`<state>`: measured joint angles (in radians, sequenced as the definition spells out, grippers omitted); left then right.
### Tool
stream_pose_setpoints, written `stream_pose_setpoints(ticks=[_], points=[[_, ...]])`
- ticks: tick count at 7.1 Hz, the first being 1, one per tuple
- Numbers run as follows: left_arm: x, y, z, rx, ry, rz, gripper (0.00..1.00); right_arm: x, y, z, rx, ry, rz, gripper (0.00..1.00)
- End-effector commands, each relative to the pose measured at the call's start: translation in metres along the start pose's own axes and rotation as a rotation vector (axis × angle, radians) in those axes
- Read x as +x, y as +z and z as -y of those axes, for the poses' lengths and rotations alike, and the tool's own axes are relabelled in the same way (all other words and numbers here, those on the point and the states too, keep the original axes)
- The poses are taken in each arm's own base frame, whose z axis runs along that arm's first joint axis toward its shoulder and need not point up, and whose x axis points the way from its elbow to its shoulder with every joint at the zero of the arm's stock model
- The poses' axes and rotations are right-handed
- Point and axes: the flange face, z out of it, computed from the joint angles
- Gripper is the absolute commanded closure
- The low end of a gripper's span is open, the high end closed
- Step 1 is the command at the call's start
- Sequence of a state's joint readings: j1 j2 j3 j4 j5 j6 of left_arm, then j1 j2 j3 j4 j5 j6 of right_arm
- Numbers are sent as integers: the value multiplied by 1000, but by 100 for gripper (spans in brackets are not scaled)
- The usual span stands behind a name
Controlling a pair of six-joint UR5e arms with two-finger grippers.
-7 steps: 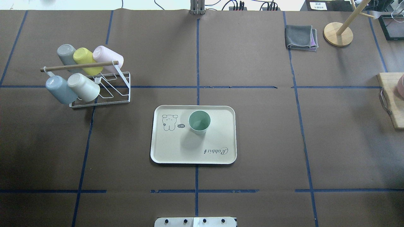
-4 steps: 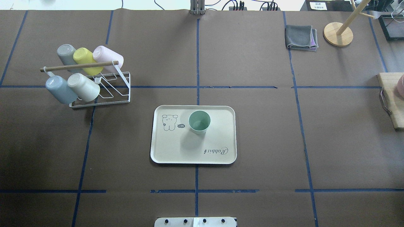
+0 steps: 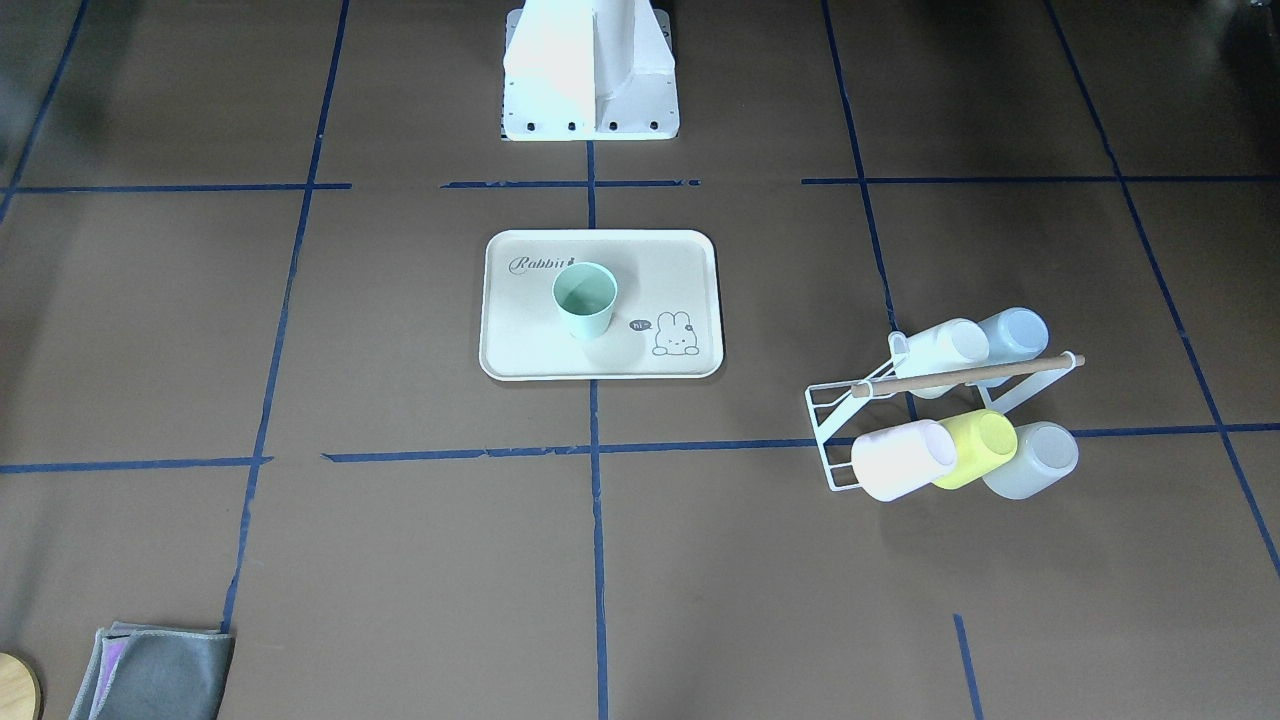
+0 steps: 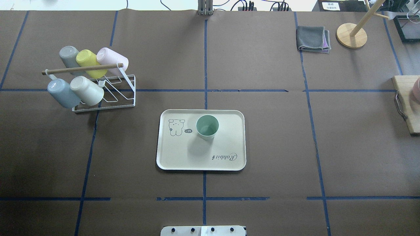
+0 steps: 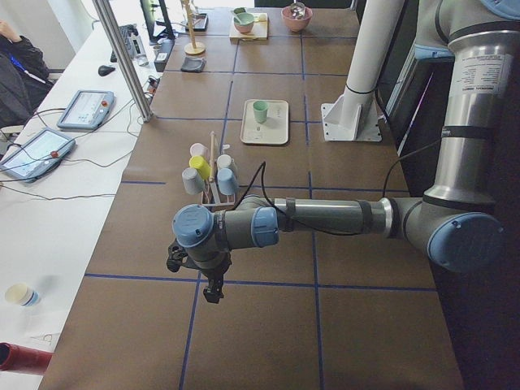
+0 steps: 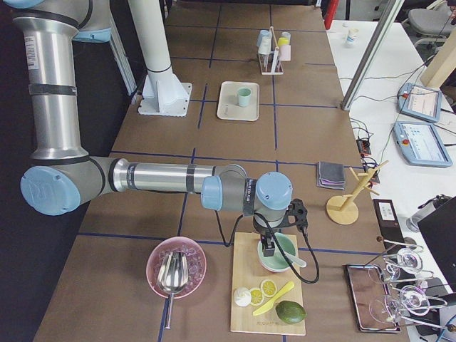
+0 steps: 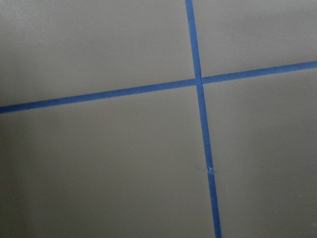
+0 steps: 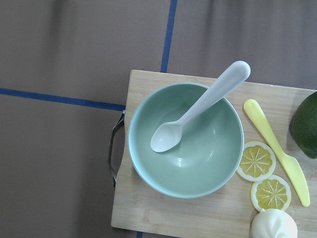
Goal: Pick up and place green cup on tray
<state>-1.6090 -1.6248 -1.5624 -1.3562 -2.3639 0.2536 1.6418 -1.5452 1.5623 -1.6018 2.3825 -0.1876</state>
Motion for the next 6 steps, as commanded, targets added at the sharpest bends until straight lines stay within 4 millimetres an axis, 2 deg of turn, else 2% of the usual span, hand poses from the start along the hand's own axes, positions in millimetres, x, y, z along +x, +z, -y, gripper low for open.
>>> stream_pose_setpoints(ticks=[1, 4, 6], points=[[11, -9, -9, -24, -20, 0, 0, 2, 2, -4, -3, 18, 2, 0], [10, -5, -5, -29, -18, 0, 0, 7, 8, -11, -14, 29, 4, 0], [-11, 15, -3, -20, -12, -1, 0, 10, 3, -12, -7, 38, 4, 0]])
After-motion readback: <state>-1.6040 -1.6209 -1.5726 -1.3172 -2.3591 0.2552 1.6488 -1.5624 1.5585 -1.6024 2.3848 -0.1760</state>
